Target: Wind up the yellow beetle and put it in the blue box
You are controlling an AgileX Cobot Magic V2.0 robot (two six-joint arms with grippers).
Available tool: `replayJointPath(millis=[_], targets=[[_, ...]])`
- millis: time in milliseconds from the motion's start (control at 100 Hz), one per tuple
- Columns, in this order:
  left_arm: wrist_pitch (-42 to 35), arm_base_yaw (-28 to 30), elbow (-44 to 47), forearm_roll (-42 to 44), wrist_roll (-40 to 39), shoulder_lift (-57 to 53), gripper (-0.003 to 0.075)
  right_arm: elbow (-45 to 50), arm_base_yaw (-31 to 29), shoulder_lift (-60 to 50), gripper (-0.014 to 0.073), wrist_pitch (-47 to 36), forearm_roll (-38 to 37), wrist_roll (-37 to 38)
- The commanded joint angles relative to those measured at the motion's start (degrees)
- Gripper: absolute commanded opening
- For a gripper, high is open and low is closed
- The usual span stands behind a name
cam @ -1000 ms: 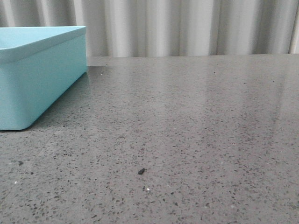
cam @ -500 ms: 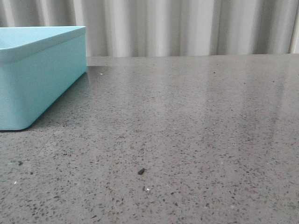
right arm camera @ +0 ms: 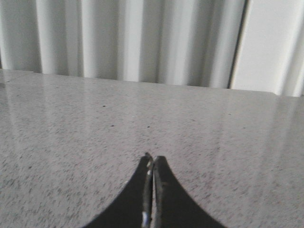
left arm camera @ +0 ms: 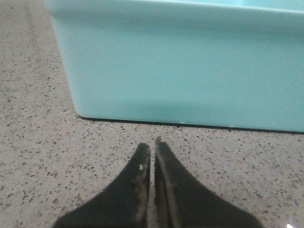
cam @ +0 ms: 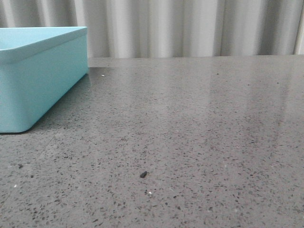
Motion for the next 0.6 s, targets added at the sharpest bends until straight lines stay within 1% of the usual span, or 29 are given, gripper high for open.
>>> replayJointPath(millis=[0, 160, 390, 590], targets=[[-2.3, 0.4, 1.4, -0.5, -0.6, -1.8, -0.0021, 1.2, -1.5, -2.6, -0.0050, 0.9, -1.6, 0.4], [-2.3, 0.4, 1.4, -0.5, -0.6, -1.8, -0.0021, 1.2, -3.4, -2.9, -0.0050, 8.2, -2.8, 0.4], [-2.3, 0.4, 1.4, -0.5, -0.6, -1.8, -0.0021, 1.2, -3.5, -2.9, -0.0050, 17.2, -2.8, 0.4], [-2.3, 0.4, 1.4, -0.5, -0.6, -1.8, -0.0021, 1.2, -3.5, -2.9, -0.0050, 17.5, -2.8, 0.4]])
